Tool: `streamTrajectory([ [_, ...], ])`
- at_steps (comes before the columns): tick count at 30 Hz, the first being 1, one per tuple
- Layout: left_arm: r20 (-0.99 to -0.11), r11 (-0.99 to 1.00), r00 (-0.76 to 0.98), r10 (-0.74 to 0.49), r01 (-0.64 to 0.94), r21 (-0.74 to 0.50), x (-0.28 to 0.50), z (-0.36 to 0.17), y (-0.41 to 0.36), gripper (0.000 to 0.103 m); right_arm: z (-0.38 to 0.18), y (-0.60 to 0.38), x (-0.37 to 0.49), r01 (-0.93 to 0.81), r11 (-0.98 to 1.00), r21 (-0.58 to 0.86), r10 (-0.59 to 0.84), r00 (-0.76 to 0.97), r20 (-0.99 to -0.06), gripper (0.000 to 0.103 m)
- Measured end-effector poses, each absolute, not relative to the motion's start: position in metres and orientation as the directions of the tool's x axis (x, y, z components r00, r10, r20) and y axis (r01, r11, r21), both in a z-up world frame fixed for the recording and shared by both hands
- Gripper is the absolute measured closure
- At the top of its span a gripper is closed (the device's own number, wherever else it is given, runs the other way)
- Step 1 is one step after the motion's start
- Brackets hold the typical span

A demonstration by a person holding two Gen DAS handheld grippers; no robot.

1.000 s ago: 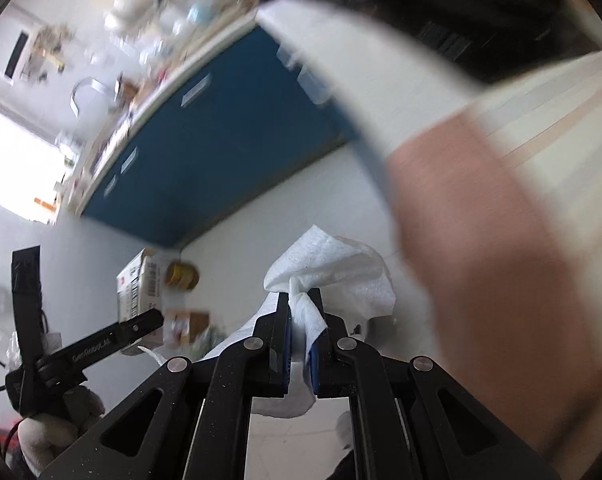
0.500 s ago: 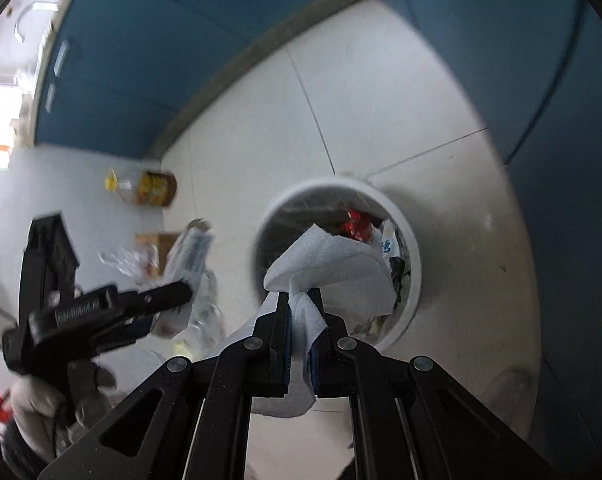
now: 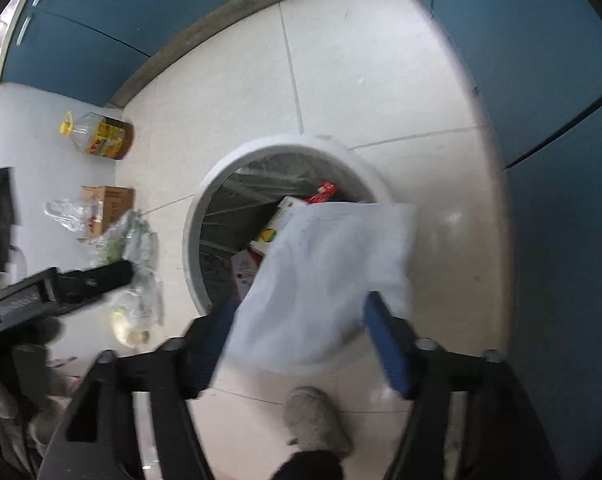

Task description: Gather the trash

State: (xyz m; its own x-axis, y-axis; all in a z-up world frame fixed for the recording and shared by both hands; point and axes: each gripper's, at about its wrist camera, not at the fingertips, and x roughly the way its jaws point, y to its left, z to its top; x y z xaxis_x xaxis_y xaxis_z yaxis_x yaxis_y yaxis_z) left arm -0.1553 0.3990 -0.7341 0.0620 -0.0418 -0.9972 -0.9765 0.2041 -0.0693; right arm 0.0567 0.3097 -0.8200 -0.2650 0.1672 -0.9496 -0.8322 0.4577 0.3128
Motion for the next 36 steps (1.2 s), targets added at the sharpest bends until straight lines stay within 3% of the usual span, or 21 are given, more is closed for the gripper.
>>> streamTrajectory([
  [3, -0.993, 0.246, 0.01, 0.114, -0.969, 0.018, -0.161, -0.671, 0.39, 0.002, -0.768, 0.299, 0.057, -0.864, 0.454, 0.218, 0.149, -0.168, -0.975, 0.009],
  [6, -0.979, 0.276, 0.03, 0.2, -0.961, 0.026, -0.165, -0.606, 0.376, 0.001, -0.703, 0.286, 0.048, -0.887, 0.444, 0.127, 0.152, -0.065, -0.986, 0.0],
  [14, -0.947, 0.346, 0.095, 0.307, -0.938, 0.019, -0.183, -0.436, 0.322, 0.0, -0.513, 0.234, 0.016, -0.896, 0.443, -0.008, 0.223, 0.118, -0.968, 0.0],
  [22, -0.926, 0.359, 0.14, 0.351, -0.933, -0.005, -0.196, -0.321, 0.258, 0.0, -0.332, 0.164, -0.01, -0.886, 0.464, -0.009, 0.328, 0.181, -0.927, 0.0],
  [29, -0.887, 0.3, 0.153, 0.436, -0.954, -0.018, -0.213, -0.227, 0.192, 0.0, -0.222, 0.112, -0.035, -0.92, 0.391, 0.014, 0.434, 0.171, -0.885, 0.0],
  [36, -0.844, 0.264, 0.164, 0.511, -0.964, -0.028, -0.222, -0.173, 0.127, 0.0, -0.148, 0.055, -0.047, -0.938, 0.345, 0.042, 0.531, 0.158, -0.832, 0.0],
])
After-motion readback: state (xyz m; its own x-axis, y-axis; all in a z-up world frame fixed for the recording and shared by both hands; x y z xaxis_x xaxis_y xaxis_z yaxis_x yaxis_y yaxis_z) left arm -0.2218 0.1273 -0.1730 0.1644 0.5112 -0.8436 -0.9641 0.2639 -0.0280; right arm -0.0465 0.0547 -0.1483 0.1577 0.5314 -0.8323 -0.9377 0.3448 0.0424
